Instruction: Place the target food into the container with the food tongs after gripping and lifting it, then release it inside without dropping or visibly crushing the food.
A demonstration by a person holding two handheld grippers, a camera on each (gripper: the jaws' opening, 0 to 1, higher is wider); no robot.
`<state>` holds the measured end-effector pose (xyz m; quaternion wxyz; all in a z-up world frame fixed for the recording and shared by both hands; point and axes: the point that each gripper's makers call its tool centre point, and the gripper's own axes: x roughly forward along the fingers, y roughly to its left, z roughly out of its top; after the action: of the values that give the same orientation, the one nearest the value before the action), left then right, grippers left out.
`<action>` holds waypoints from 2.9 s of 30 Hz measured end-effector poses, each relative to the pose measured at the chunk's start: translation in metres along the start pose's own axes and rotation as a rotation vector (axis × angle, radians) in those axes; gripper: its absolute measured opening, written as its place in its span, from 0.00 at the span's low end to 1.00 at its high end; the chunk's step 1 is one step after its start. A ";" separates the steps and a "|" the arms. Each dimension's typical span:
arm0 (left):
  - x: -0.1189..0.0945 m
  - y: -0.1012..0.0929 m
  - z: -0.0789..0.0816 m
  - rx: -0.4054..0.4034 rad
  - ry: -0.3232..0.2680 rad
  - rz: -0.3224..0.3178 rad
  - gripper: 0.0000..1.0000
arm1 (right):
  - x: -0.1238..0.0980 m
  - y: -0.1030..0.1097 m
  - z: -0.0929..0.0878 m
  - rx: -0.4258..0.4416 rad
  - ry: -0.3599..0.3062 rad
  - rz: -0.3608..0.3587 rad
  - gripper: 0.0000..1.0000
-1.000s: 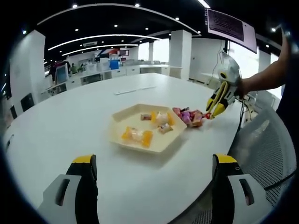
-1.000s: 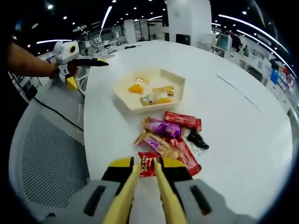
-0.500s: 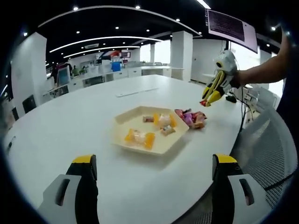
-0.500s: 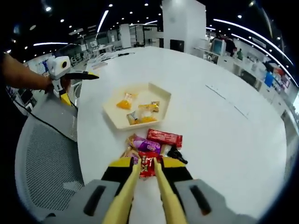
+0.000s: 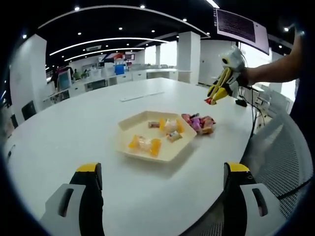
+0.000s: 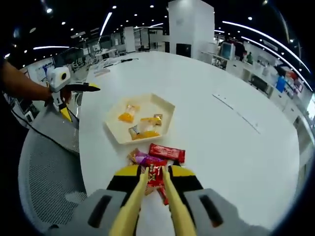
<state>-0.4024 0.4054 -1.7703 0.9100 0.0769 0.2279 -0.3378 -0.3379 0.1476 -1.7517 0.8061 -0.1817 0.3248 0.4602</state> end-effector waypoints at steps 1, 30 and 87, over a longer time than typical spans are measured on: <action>0.000 0.000 0.000 0.001 0.000 0.002 1.00 | 0.001 0.000 0.003 -0.006 0.000 0.001 0.21; 0.001 -0.001 -0.004 -0.008 0.020 -0.009 1.00 | 0.087 0.055 0.109 -0.103 -0.038 0.102 0.21; 0.001 -0.018 0.006 0.093 -0.031 -0.082 1.00 | 0.074 0.074 0.144 -0.042 -0.092 -0.108 0.26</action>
<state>-0.4112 0.3892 -1.7657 0.8943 0.1043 0.2008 -0.3861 -0.3234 0.3170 -1.6985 0.8397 -0.1944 0.2674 0.4308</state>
